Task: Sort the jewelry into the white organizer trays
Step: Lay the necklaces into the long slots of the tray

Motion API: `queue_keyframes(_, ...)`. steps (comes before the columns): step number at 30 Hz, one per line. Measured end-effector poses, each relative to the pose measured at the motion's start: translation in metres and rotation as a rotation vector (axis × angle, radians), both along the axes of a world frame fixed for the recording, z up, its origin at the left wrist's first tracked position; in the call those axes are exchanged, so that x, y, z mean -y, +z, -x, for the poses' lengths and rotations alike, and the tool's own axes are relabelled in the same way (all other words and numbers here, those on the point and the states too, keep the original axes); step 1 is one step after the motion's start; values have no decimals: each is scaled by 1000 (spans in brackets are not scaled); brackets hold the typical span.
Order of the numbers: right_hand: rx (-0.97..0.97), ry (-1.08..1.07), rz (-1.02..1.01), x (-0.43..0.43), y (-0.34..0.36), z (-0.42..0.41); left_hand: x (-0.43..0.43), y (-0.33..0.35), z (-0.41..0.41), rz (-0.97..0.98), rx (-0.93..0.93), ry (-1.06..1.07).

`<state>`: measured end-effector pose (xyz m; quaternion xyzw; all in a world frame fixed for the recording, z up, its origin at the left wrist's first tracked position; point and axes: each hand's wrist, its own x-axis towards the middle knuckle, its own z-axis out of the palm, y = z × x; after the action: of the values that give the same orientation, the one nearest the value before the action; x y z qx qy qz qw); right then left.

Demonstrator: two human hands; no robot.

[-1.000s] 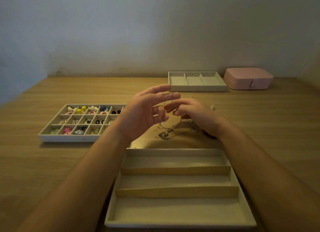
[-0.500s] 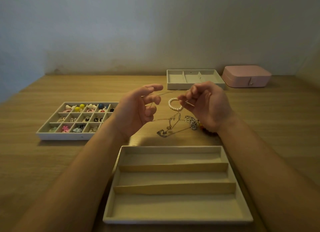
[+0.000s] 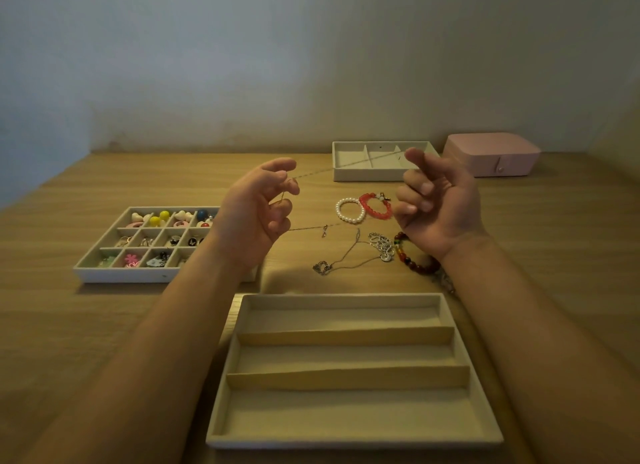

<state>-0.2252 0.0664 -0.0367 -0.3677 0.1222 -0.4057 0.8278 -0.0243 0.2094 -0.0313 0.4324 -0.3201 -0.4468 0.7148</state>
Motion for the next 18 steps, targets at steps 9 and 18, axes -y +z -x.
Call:
queue_keyframes(9,-194,36,189,-9,17,-8,2,-6,11,-240,793,158)
queue_keyframes(18,-488,139,657,-35,93,-36,2,10,6,-368,653,177)
